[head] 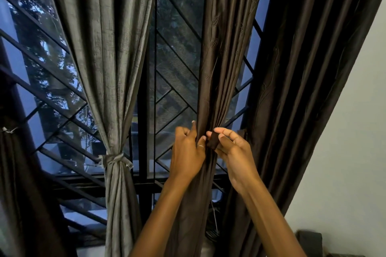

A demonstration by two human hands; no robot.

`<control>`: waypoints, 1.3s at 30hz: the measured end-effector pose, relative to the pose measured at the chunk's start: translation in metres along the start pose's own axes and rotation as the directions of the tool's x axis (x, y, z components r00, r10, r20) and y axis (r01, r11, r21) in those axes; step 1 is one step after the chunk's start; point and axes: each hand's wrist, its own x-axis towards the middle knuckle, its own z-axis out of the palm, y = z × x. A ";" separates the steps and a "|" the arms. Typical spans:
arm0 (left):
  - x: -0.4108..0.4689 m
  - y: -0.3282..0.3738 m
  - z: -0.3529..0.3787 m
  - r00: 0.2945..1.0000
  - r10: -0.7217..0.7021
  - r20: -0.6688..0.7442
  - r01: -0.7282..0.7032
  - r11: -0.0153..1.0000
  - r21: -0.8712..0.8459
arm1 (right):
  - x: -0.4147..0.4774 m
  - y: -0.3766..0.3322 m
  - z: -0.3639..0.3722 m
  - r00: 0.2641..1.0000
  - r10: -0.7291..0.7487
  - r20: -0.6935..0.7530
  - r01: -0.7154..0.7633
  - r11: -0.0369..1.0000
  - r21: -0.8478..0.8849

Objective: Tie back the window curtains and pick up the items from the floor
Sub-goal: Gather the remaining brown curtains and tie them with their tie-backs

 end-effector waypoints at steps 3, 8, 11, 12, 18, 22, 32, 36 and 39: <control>-0.007 0.004 -0.007 1.000 0.015 -0.007 -0.015 0.998 -0.056 | 0.002 0.005 0.002 1.000 -0.020 0.002 0.020 1.000 -0.011; -0.011 0.004 -0.014 0.980 0.049 -0.194 -0.076 0.988 -0.132 | 0.003 0.012 0.005 1.000 -0.021 0.013 0.021 1.000 0.005; -0.011 0.002 -0.017 0.970 0.094 -0.225 -0.126 0.983 -0.136 | 0.003 0.011 0.004 0.999 -0.021 0.029 0.020 0.999 0.025; -0.012 0.001 -0.018 0.971 0.103 -0.215 -0.131 0.984 -0.119 | 0.004 0.011 0.003 0.999 -0.022 0.035 0.021 0.999 0.030; -0.011 0.003 -0.019 0.995 0.097 0.016 -0.096 0.994 -0.051 | 0.004 0.010 0.000 0.998 -0.034 0.046 0.034 0.999 0.011; -0.012 0.011 -0.020 0.991 0.114 0.073 -0.109 0.992 -0.059 | 0.005 0.009 -0.002 0.998 -0.045 0.053 0.050 0.994 -0.097; -0.003 0.023 -0.027 0.992 0.053 0.117 -0.049 0.998 -0.036 | -0.004 0.017 -0.011 0.982 -0.090 0.164 0.141 0.934 -0.330; 0.006 0.026 -0.035 0.973 -0.088 0.215 0.105 0.992 -0.070 | -0.013 0.021 -0.007 0.973 -0.171 0.152 0.228 0.791 -0.567; 0.010 0.029 -0.037 0.952 -0.165 0.257 0.206 0.968 -0.144 | -0.019 0.025 -0.001 0.957 -0.244 0.154 0.282 0.676 -0.681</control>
